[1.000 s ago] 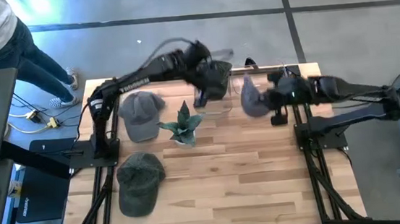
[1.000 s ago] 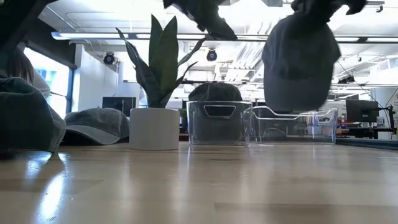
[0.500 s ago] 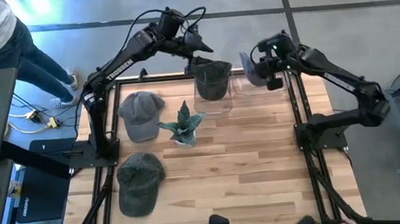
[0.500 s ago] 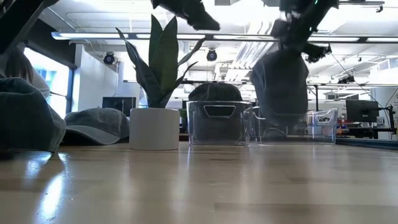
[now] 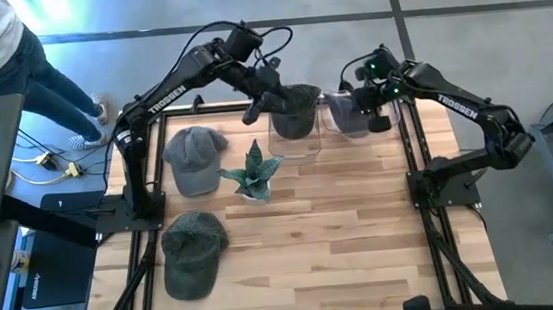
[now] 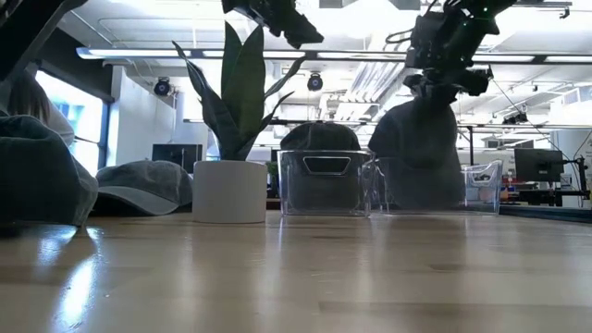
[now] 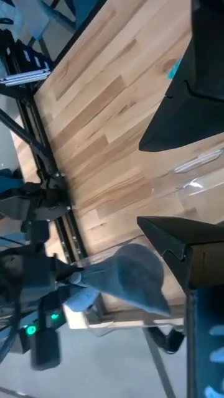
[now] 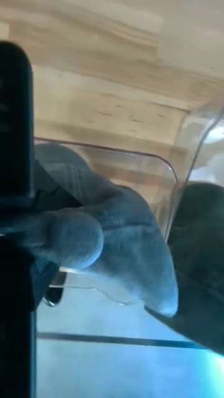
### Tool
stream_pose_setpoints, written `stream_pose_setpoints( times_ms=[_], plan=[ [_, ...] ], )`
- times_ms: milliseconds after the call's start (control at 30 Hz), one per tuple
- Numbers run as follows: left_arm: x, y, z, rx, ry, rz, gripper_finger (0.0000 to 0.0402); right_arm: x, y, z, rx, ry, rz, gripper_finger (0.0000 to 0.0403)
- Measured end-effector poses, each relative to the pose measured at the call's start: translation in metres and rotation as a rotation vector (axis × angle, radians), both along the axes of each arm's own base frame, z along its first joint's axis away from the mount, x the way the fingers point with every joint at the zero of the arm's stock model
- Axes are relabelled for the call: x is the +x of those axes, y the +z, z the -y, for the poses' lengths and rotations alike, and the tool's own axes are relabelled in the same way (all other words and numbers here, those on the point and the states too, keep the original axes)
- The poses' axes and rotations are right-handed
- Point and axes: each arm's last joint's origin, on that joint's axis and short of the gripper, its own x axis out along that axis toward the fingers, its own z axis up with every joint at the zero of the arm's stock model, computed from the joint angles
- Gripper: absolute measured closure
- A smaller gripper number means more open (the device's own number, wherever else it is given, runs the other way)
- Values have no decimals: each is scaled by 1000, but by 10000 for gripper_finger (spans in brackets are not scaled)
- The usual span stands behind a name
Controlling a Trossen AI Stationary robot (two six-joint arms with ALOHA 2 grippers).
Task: Pick & Place hat
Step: Put the bottom gray cap into the right transparent bin
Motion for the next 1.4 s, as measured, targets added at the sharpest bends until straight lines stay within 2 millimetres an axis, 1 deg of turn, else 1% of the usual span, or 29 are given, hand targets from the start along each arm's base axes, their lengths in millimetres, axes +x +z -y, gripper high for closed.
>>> stream_pose_setpoints(
  times_ms=[167, 300, 400, 467, 533, 600, 667, 767, 800, 833, 867, 967, 1067, 1233, 1400],
  plan=[
    [-4, -5, 0, -16, 33, -72, 227, -7, -3, -1, 120, -139, 6, 308],
    [-3, -7, -1, -29, 77, -92, 227, -8, -3, -2, 215, -223, 41, 265],
    [0, -13, -5, -19, 153, -113, 228, -8, -4, -4, 279, -244, 60, 246],
    [2, -15, -7, -23, 194, -117, 228, -8, -5, -6, 299, -266, 43, 242],
    [2, -16, -8, -17, 229, -124, 228, -9, -6, -8, 315, -291, 16, 249],
    [2, -16, -9, -5, 256, -135, 228, -10, -8, -12, 345, -316, -13, 269],
    [2, -16, -9, 3, 267, -140, 228, -11, -9, -14, 372, -332, -25, 301],
    [2, -16, -9, 5, 269, -142, 228, -12, -9, -18, 441, -339, -27, 366],
    [2, -16, -9, 2, 271, -143, 228, -12, -9, -19, 463, -330, -20, 383],
    [2, -17, -9, 2, 271, -144, 228, -12, -10, -20, 490, -318, -15, 392],
    [2, -17, -9, 2, 271, -144, 228, -13, -10, -22, 521, -305, -10, 392],
    [2, -17, -9, -2, 274, -146, 228, -12, -9, -25, 599, -271, 20, 371],
    [2, -17, -9, -14, 283, -150, 228, -12, -9, -26, 612, -246, 26, 364],
    [1, -18, -8, -26, 287, -165, 228, -12, -9, -24, 537, -198, 15, 377],
    [1, -18, -8, -25, 289, -166, 228, -10, -8, -15, 391, -256, -4, 381]
  ],
)
